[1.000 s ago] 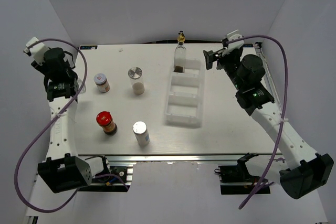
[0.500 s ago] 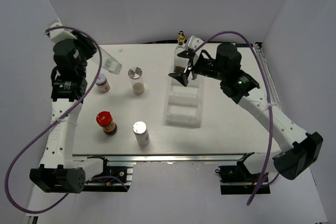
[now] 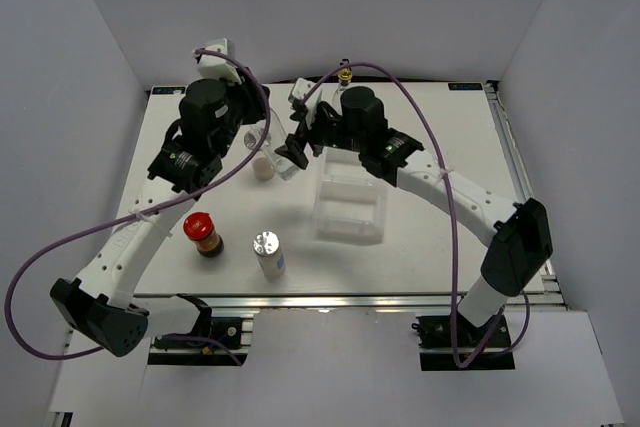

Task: Organize the condiment bottles

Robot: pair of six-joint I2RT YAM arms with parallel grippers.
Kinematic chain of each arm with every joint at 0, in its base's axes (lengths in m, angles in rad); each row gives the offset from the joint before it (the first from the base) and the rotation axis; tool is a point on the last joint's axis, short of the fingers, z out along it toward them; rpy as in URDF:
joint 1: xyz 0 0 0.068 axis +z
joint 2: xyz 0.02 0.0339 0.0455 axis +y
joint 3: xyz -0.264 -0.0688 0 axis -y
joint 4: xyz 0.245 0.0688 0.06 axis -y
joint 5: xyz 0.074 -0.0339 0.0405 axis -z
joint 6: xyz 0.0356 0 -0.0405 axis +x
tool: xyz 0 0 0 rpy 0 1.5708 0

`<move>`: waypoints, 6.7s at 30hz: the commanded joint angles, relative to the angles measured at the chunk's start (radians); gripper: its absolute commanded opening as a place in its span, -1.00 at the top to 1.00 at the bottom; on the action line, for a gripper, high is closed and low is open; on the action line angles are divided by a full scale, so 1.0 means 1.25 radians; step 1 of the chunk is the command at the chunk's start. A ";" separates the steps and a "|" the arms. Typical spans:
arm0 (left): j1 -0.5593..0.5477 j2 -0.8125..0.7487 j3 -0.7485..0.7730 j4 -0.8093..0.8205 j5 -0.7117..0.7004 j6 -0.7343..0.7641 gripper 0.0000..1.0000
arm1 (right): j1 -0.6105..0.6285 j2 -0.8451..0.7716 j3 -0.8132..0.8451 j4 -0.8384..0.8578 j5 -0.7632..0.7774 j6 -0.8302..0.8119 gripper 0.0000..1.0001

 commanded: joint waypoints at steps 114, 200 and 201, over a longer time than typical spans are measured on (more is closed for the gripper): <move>0.095 -0.009 -0.318 0.097 -0.189 -0.130 -0.97 | -0.463 0.184 -0.189 0.543 -0.124 0.245 -0.79; -0.186 0.498 0.205 0.045 0.008 0.055 -0.96 | -0.463 -0.711 -0.745 0.286 -0.172 0.329 -0.79; -0.185 0.487 0.210 0.037 0.009 0.051 -0.96 | -0.462 -0.712 -0.742 0.287 -0.248 0.325 -0.79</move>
